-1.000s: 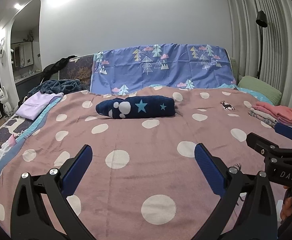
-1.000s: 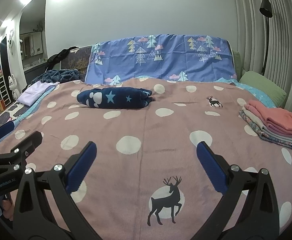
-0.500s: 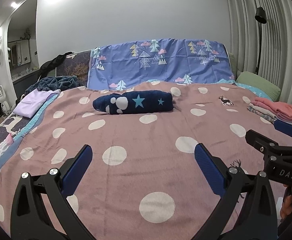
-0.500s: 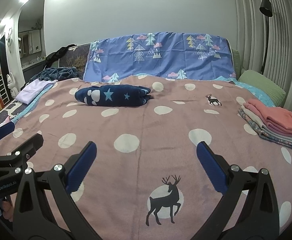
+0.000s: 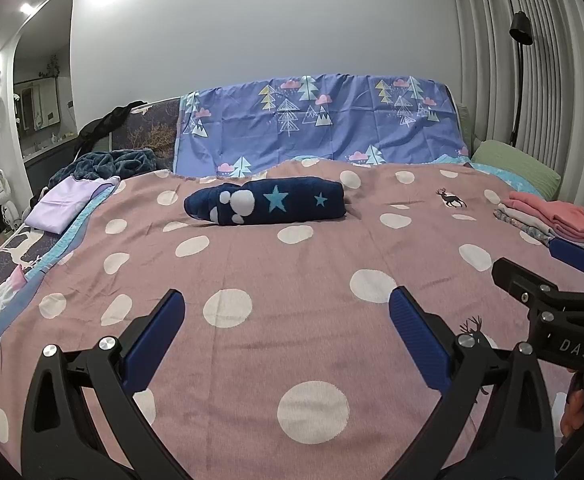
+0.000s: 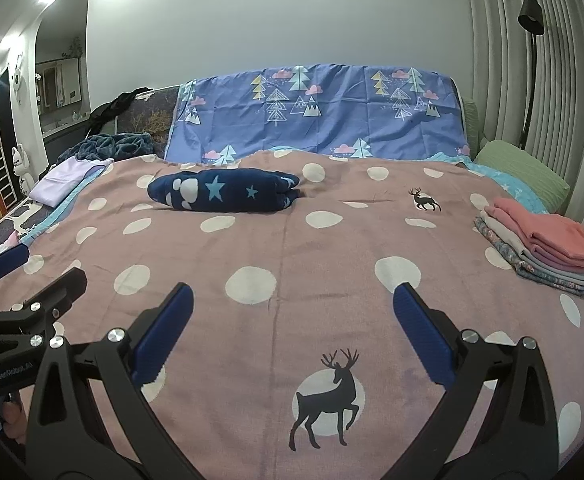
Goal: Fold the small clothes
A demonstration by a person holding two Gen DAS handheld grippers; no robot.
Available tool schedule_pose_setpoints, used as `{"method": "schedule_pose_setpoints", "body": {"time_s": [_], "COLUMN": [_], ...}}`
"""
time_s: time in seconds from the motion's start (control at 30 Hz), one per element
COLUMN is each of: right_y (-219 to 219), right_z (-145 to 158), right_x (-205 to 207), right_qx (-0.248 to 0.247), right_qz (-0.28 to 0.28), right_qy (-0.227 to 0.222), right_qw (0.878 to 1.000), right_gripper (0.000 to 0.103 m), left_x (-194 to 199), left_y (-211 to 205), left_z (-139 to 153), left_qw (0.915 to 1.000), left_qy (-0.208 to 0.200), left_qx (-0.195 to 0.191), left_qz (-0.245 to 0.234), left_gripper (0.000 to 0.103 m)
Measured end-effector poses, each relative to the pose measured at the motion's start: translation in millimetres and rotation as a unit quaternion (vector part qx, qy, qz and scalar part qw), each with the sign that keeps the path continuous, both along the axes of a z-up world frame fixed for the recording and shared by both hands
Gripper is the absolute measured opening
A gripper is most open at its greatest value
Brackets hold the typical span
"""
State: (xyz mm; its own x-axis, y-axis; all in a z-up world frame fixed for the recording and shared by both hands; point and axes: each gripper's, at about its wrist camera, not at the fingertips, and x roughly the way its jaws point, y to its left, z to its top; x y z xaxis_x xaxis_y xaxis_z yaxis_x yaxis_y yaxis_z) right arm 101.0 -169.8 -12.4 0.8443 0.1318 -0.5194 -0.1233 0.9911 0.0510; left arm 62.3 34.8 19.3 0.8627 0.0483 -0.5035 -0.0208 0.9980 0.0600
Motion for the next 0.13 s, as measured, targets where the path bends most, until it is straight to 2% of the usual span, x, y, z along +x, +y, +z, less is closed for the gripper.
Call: {"method": "schedule_pose_setpoints", "body": {"time_s": [0.13], "right_y": [-1.2], "right_z": [0.3], "right_x": [0.4], "right_qx": [-0.002], "right_qz": [-0.001], "right_qy": [0.000], "right_qw": [1.000], "right_gripper": [0.101], "left_x": [0.4], "left_y": [0.0], "left_z": [-2.7], "left_qw": [1.0000], "left_qy": [0.002], "left_qx": [0.000], "left_qz": [0.000], "left_gripper": [0.102]}}
